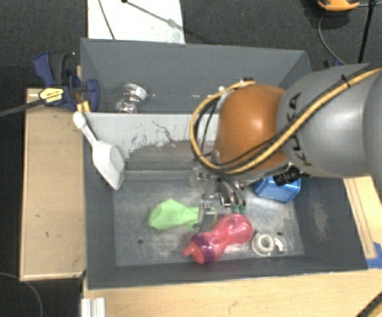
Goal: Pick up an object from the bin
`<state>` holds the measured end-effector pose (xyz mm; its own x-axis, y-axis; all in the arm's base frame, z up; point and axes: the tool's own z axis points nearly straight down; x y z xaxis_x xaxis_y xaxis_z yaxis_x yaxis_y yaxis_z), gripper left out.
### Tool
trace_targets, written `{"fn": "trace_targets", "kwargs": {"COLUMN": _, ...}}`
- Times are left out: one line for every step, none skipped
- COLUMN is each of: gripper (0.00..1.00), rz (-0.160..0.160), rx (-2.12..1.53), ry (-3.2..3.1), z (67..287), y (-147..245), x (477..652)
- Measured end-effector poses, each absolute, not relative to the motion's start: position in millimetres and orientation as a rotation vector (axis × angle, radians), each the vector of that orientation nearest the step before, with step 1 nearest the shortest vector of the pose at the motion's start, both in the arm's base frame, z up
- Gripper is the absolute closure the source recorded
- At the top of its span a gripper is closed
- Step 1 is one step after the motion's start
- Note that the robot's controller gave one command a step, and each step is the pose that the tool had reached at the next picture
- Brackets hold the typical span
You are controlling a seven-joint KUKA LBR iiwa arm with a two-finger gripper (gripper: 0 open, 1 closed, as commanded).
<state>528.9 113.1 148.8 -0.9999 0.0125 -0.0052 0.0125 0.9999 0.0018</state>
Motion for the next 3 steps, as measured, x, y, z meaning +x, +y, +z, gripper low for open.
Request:
{"fn": "trace_targets", "kwargs": {"gripper": 0.0, "rz": 0.002, "rx": 0.155, "ry": 3.137, "z": 68.6, "y": 110.4, "x": 533.8}}
{"fn": "trace_targets", "kwargs": {"gripper": 1.0, "rz": 0.001, "rx": 0.095, "ry": 3.141, "z": 70.4, "y": 116.8, "x": 529.0}}
{"fn": "trace_targets", "kwargs": {"gripper": 1.0, "rz": 0.0, "rx": 0.096, "ry": 3.141, "z": 70.4, "y": 116.8, "x": 529.0}}
